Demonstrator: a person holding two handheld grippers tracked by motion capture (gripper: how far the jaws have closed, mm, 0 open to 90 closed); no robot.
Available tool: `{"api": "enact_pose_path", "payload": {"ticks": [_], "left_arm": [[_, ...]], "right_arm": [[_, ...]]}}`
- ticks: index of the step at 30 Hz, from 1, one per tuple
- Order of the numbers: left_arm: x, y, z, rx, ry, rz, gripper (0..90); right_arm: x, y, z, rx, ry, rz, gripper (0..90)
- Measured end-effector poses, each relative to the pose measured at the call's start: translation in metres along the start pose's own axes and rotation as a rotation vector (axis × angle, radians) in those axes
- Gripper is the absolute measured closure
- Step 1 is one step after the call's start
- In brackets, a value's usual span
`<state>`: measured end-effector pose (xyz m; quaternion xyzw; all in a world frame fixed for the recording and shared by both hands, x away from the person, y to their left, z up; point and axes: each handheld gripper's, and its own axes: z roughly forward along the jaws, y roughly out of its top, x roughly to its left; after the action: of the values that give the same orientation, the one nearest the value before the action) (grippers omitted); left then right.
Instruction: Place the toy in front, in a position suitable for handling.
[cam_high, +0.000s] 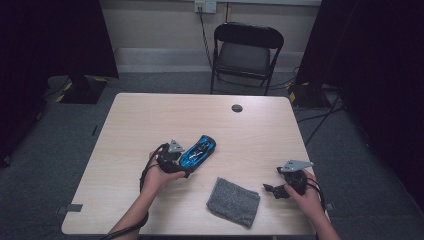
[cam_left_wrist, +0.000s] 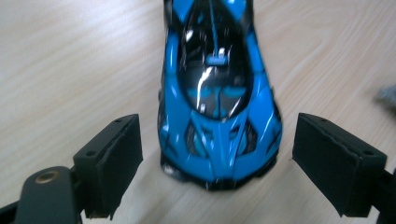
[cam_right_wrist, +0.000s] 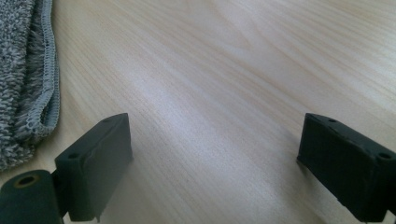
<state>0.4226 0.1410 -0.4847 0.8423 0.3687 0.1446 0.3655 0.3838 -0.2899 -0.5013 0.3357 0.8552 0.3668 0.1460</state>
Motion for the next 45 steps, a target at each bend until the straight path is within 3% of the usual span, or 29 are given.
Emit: {"api": "enact_pose_path", "payload": {"ticks": [7, 13, 14, 19, 25, 39, 43, 45], "left_arm": [[-0.001, -0.003, 0.011, -0.003, -0.013, -0.019, 15.7], [-0.004, -0.002, 0.020, -0.014, -0.003, 0.001, 15.6], [-0.006, -0.003, 0.021, -0.020, 0.014, 0.025, 15.3], [-0.006, -0.003, 0.021, -0.024, 0.012, 0.027, 15.6], [-0.005, -0.004, 0.019, -0.039, 0.014, 0.018, 25.0], [-0.006, -0.004, 0.019, -0.041, 0.015, 0.013, 25.7], [-0.006, -0.004, 0.019, -0.042, 0.019, 0.016, 25.7], [-0.006, -0.004, 0.019, -0.042, 0.020, 0.015, 25.7]], "right_arm": [[0.000, 0.001, 0.001, 0.001, 0.001, 0.002, 8.6], [0.000, 0.001, 0.001, 0.000, 0.000, 0.001, 8.6], [0.000, 0.001, 0.001, 0.000, 0.000, 0.001, 8.6], [0.000, 0.001, 0.001, 0.000, 0.000, 0.001, 8.6], [0.000, 0.001, 0.001, 0.000, 0.000, 0.001, 8.6], [0.002, 0.001, 0.001, 0.000, 0.005, -0.003, 8.8], [0.004, 0.002, -0.001, -0.011, 0.009, -0.013, 18.3], [0.007, 0.004, -0.002, -0.008, 0.013, -0.029, 18.1]]}}
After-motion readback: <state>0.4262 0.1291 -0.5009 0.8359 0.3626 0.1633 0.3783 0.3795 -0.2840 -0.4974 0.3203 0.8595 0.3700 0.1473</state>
